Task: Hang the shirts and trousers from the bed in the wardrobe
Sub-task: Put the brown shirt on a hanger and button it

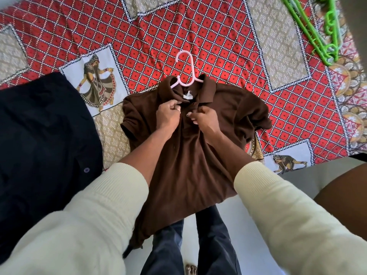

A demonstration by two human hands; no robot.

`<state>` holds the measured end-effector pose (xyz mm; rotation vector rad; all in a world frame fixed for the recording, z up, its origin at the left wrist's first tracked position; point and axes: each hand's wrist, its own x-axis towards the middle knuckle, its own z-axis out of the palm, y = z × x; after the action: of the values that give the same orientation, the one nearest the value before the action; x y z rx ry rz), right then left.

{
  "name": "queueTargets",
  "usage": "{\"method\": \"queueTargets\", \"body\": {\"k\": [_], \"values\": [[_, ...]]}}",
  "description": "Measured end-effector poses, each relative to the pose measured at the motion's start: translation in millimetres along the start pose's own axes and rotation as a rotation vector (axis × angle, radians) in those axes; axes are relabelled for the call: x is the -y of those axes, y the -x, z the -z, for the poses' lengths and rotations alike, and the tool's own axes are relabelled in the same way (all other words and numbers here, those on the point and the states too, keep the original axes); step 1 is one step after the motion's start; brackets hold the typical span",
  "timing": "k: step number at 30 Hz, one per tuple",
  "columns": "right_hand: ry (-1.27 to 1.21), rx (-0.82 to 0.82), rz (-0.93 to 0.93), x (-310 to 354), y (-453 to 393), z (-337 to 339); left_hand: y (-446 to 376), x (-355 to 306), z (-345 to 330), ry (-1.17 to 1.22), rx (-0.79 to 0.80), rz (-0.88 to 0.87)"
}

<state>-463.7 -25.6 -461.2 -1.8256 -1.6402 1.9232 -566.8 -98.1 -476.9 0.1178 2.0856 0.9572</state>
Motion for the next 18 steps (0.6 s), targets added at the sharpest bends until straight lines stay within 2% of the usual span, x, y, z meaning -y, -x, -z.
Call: {"method": "queueTargets", "body": {"k": [3,9,13,16,18], "values": [[-0.31,-0.026,-0.064,10,1,-8,1,-5,0,0.022,0.019,-0.005],[-0.596,-0.271,-0.164,30,-5,-23,1,-13,-5,0.075,-0.026,-0.047],[-0.641,-0.245,-0.199,30,-1,-26,1,-20,-11,0.005,-0.068,-0.063],[-0.568,-0.22,-0.121,26,-1,-26,-1,-26,-15,-0.09,-0.12,-0.114],[-0.528,-0.211,-0.068,27,-3,-24,-1,-27,-16,-0.071,-0.123,-0.122]]}}
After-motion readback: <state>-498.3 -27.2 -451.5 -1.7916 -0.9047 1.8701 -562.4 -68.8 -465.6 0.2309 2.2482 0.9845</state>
